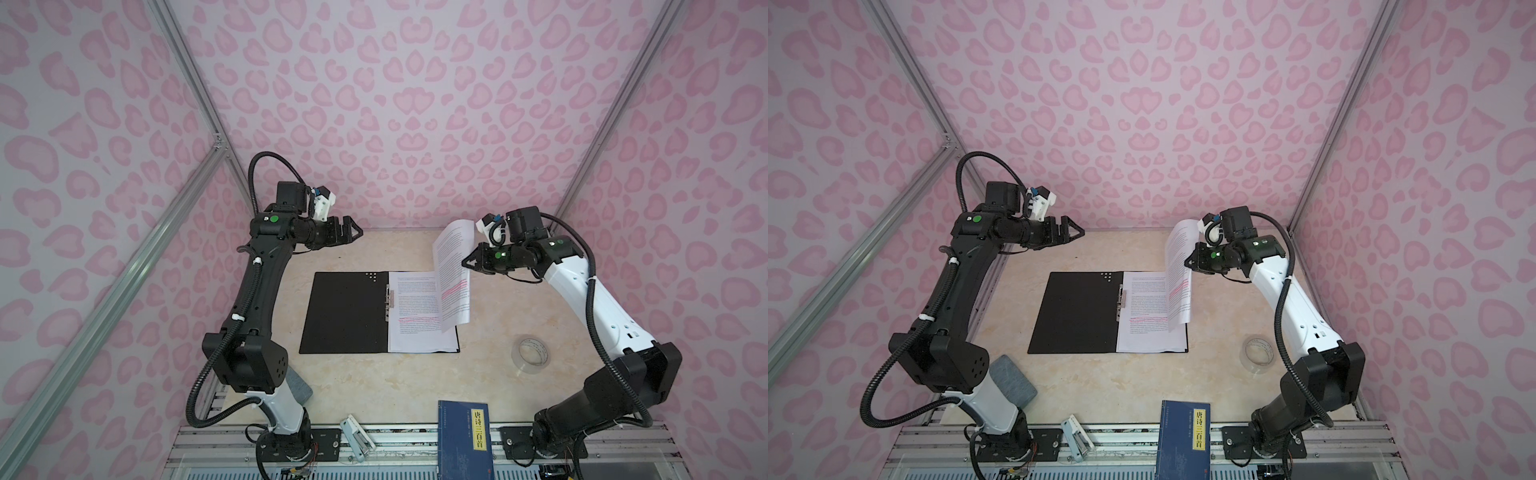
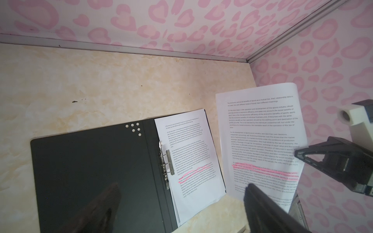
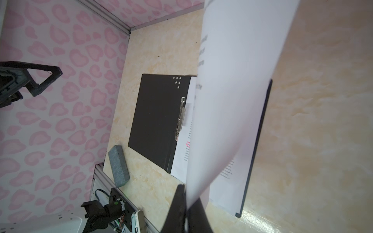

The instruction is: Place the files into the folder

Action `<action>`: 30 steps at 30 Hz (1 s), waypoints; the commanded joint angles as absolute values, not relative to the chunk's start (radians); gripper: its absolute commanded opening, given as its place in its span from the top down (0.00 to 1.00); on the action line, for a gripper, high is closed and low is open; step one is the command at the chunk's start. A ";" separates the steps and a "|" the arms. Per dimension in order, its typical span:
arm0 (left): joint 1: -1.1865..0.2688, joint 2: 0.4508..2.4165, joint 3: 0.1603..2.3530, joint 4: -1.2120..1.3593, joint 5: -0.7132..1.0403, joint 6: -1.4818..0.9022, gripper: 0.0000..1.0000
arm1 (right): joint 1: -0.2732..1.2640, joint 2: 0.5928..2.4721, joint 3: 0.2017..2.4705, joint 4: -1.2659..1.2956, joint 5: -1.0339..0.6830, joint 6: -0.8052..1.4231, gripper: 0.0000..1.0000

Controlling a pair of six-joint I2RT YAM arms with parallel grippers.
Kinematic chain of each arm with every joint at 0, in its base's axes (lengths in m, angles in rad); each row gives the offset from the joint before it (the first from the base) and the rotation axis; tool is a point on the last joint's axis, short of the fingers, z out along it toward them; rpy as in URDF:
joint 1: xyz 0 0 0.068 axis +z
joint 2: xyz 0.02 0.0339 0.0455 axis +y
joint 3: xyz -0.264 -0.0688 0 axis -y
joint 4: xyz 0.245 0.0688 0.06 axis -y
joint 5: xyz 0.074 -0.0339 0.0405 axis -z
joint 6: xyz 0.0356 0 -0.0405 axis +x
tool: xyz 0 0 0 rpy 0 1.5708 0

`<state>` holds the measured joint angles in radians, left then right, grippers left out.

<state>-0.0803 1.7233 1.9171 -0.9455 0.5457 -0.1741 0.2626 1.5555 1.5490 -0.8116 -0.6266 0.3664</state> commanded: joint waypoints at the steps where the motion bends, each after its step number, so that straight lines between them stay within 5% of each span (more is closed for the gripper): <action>1: -0.074 1.707 1.889 -0.910 0.573 -0.164 0.02 | 0.281 1.560 1.476 -0.713 -0.669 0.437 0.91; 10: -0.072 1.703 1.857 -0.918 0.590 -0.152 0.02 | 0.292 1.659 1.272 -0.515 -0.666 0.534 0.89; 19: -0.072 1.697 1.829 -0.924 0.591 -0.136 0.02 | 0.314 1.842 1.341 -0.644 -0.576 0.434 0.82; 30: -0.072 1.694 1.807 -0.920 0.607 -0.140 0.01 | 0.330 1.907 1.384 -0.710 -0.469 0.409 0.60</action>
